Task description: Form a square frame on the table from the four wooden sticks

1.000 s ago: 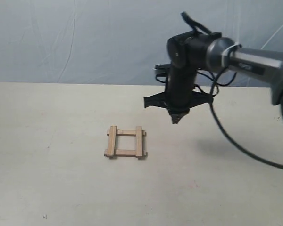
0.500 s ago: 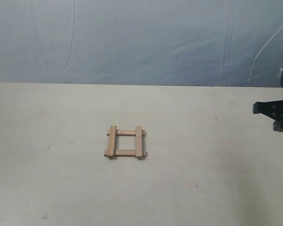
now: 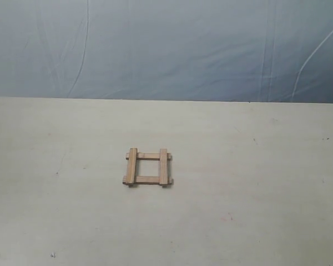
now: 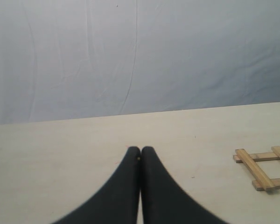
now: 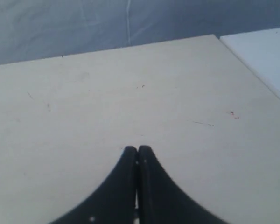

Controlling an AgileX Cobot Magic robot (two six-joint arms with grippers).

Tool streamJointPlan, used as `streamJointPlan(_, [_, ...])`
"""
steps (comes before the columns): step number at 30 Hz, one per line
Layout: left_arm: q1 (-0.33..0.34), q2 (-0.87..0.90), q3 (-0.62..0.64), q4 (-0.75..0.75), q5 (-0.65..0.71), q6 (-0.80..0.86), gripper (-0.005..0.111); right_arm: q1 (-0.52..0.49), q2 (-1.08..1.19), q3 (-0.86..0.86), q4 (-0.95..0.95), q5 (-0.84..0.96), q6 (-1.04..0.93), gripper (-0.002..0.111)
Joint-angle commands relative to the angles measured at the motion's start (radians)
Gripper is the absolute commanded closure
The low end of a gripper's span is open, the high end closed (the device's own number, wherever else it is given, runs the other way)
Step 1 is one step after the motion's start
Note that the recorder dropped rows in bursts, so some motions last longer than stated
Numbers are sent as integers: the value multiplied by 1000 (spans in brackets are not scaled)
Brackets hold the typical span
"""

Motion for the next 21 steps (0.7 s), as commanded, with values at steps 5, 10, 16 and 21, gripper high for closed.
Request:
streamJointPlan(5, [-4, -6, 3, 5, 0, 0, 107, 133, -242, 198, 214, -365, 9, 109])
streamJointPlan(10, [1, -7, 3, -12, 3, -3, 107, 127, -371, 198, 232, -59, 9, 109])
streamJointPlan(16, [40, -26, 3, -136, 182, -4, 107, 144, -599, 198, 41, 330, 15, 109])
streamJointPlan(21, [40, -31, 3, -180, 182, -7, 107, 142, -599, 198, 62, 332, 35, 109])
